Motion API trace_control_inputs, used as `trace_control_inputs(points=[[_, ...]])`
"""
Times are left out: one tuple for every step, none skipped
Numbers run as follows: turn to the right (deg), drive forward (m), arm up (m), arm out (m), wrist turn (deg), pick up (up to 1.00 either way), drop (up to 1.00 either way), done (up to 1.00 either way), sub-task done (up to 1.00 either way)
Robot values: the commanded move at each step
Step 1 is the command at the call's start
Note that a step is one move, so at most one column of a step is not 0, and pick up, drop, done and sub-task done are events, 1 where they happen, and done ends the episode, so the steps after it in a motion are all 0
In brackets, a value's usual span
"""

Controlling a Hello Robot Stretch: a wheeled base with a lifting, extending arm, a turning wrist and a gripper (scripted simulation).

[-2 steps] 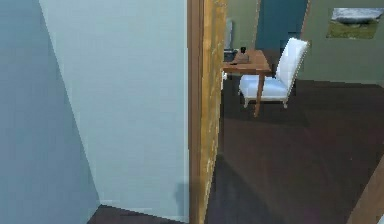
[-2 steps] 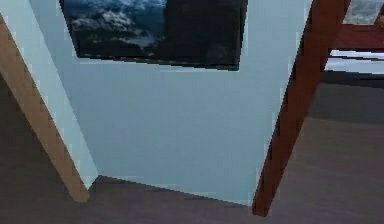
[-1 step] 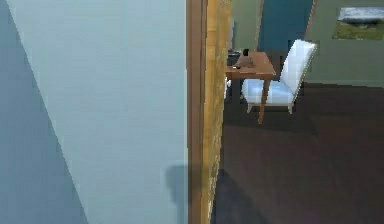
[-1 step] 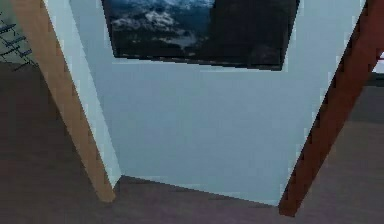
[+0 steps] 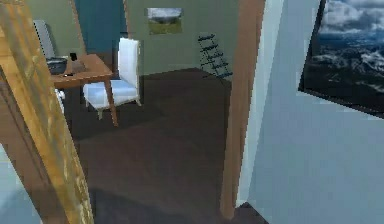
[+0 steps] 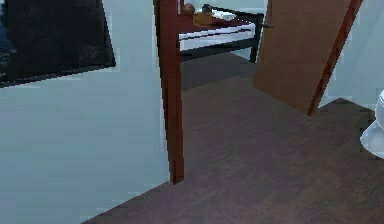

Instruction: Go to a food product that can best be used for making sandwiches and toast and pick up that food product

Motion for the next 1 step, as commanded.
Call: trace_control_inputs(points=[[3.0,0.00,0.00,0.00,0.0,0.00,0.00,0.00,0.00]])
